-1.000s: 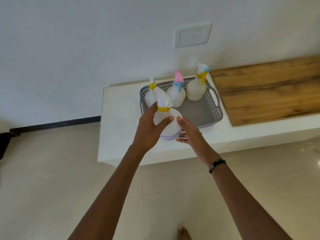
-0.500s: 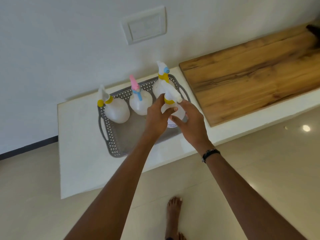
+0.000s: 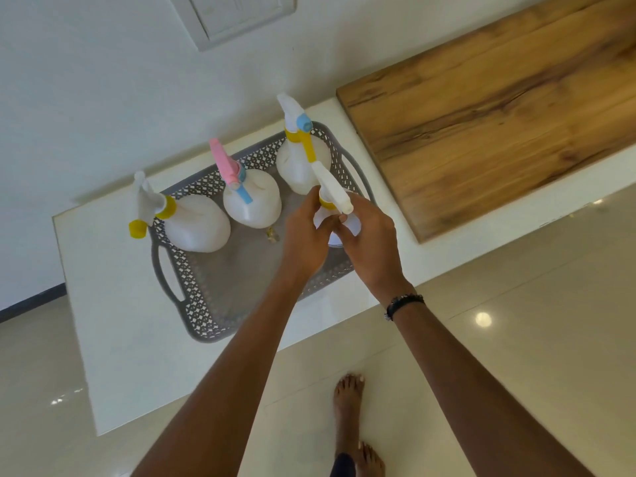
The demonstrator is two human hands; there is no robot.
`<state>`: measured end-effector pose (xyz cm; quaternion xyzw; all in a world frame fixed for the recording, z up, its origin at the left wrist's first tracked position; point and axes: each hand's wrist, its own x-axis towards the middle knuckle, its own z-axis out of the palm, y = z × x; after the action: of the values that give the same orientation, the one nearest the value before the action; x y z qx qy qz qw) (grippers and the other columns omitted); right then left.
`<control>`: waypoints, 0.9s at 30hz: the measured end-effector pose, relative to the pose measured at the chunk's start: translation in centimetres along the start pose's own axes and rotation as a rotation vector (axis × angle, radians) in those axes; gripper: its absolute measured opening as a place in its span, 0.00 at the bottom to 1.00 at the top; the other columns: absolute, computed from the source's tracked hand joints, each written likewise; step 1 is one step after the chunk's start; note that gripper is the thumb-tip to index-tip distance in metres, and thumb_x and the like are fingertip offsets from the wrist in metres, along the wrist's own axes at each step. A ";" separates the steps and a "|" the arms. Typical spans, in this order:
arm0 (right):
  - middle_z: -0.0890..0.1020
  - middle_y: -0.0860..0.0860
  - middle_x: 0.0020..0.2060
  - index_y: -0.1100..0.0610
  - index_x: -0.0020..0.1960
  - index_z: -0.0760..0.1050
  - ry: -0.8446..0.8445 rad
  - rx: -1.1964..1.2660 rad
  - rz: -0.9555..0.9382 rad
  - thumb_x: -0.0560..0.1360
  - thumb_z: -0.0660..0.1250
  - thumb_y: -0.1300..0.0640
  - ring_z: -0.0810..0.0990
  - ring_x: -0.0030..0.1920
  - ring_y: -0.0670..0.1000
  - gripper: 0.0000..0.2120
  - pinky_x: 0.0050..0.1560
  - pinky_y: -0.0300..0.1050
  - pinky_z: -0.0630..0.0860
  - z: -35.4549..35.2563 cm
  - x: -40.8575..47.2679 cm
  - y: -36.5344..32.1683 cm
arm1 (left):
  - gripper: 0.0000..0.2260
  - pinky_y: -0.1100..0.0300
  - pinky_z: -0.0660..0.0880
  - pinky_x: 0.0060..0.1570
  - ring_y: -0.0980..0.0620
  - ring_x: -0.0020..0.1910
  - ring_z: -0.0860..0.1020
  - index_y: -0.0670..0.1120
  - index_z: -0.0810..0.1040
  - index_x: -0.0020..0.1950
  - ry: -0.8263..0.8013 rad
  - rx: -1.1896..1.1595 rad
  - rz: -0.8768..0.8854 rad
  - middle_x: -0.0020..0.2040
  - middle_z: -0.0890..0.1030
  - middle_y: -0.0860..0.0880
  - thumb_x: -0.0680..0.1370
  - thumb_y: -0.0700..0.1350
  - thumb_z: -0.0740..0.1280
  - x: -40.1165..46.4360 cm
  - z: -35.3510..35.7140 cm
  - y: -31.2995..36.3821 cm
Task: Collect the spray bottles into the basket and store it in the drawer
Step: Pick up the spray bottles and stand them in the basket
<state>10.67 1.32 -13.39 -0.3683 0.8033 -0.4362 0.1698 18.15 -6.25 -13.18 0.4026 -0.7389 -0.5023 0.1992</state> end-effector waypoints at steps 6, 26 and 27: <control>0.79 0.55 0.61 0.59 0.65 0.72 -0.008 0.004 0.032 0.72 0.71 0.61 0.77 0.63 0.53 0.22 0.66 0.42 0.69 0.3 -0.2 -0.2 | 0.18 0.81 0.68 0.47 0.58 0.53 0.74 0.44 0.70 0.67 0.021 0.021 0.000 0.55 0.76 0.55 0.77 0.38 0.65 -0.3 0.4 -0.4; 0.79 0.52 0.59 0.58 0.64 0.73 0.215 0.044 0.241 0.79 0.61 0.61 0.77 0.60 0.50 0.14 0.63 0.43 0.73 -10.1 -15.8 7.5 | 0.08 0.65 0.74 0.49 0.56 0.56 0.75 0.50 0.72 0.57 0.047 0.034 0.022 0.56 0.77 0.53 0.79 0.40 0.62 -17.3 13.2 3.4; 0.79 0.53 0.59 0.58 0.63 0.73 0.231 0.040 0.261 0.79 0.61 0.61 0.77 0.60 0.50 0.14 0.62 0.42 0.73 -11.2 -17.3 8.5 | 0.08 0.65 0.75 0.49 0.56 0.56 0.75 0.50 0.72 0.57 0.018 0.039 0.028 0.56 0.77 0.53 0.79 0.39 0.62 -18.6 14.5 3.7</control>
<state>11.86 23.52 -14.92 -0.2049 0.8497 -0.4656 0.1388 17.63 17.57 -13.87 0.4004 -0.7523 -0.4814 0.2049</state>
